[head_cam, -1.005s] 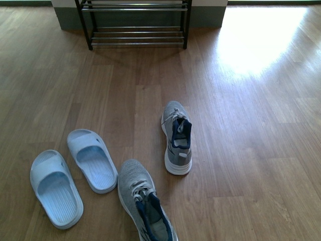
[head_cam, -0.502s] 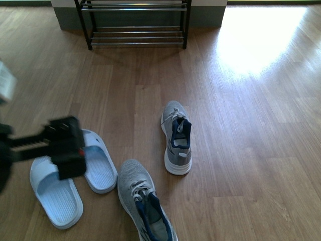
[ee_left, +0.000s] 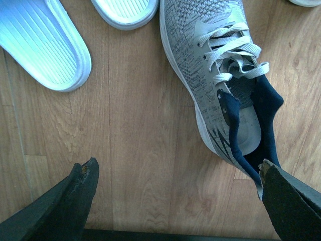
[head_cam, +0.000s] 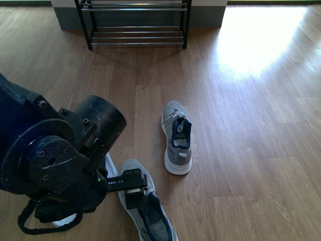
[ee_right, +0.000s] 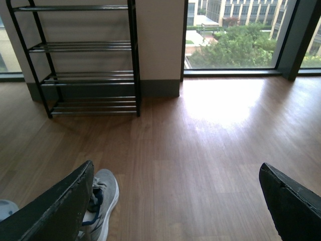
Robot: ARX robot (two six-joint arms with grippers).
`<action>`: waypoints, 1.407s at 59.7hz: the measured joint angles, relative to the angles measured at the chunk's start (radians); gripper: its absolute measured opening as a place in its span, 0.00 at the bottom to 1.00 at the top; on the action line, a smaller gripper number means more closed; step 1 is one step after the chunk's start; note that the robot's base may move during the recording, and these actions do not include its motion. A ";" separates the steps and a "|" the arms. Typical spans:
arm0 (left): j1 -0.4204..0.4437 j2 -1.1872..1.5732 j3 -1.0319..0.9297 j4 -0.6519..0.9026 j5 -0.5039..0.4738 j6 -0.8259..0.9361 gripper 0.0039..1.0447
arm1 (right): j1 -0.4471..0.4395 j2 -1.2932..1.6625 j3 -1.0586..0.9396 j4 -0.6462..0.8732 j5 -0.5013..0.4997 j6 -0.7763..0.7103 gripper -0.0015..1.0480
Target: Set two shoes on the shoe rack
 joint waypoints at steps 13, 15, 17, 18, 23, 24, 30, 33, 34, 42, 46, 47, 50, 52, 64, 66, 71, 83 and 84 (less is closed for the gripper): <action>0.002 0.102 0.092 -0.055 0.035 -0.006 0.91 | 0.000 0.000 0.000 0.000 0.000 0.000 0.91; 0.004 0.121 0.104 -0.060 0.038 -0.006 0.91 | 0.000 0.000 0.000 0.000 0.000 0.000 0.91; 0.005 0.137 0.113 -0.064 0.041 -0.006 0.91 | 0.000 0.000 0.000 0.000 0.000 0.000 0.91; 0.006 0.143 0.116 -0.067 0.041 -0.006 0.91 | 0.000 0.000 0.000 0.000 0.000 0.000 0.91; 0.010 0.198 0.147 -0.084 0.047 -0.005 0.91 | 0.000 0.000 0.000 0.000 0.000 0.000 0.91; 0.010 0.206 0.153 -0.087 0.047 -0.003 0.91 | 0.000 0.000 0.000 0.000 0.000 0.000 0.91; 0.009 0.254 0.207 -0.094 0.068 -0.002 0.91 | 0.000 0.000 0.000 0.000 0.000 0.000 0.91; 0.008 0.270 0.228 -0.093 0.076 0.001 0.91 | 0.000 0.000 0.000 0.000 0.000 0.000 0.91; 0.008 0.276 0.239 -0.093 0.085 0.001 0.91 | 0.000 0.000 0.000 0.000 0.000 0.000 0.91; 0.008 0.306 0.284 -0.097 0.115 0.000 0.91 | 0.000 0.000 0.000 0.000 0.000 0.000 0.91; 0.006 0.330 0.320 -0.109 0.128 0.001 0.91 | 0.000 0.000 0.000 0.000 0.000 0.000 0.91; 0.006 0.337 0.327 -0.112 0.128 0.001 0.91 | 0.000 0.000 0.000 0.000 0.000 0.000 0.91; 0.005 0.348 0.338 -0.116 0.131 0.001 0.91 | 0.000 0.000 0.000 0.000 0.000 0.000 0.91; 0.005 0.358 0.348 -0.120 0.137 0.001 0.91 | 0.000 0.000 0.000 0.000 0.000 0.000 0.91; 0.000 0.410 0.401 -0.153 0.148 0.011 0.91 | 0.000 0.000 0.000 0.000 0.000 0.000 0.91; -0.001 0.420 0.413 -0.158 0.147 0.013 0.91 | 0.000 0.000 0.000 0.000 0.000 0.000 0.91; -0.001 0.438 0.437 -0.164 0.136 0.020 0.91 | 0.000 0.000 0.000 0.000 0.000 0.000 0.91; -0.003 0.479 0.476 -0.172 0.166 0.047 0.91 | 0.000 0.000 0.000 0.000 0.000 0.000 0.91; -0.003 0.482 0.478 -0.172 0.173 0.047 0.91 | 0.000 0.000 0.000 0.000 0.000 0.000 0.91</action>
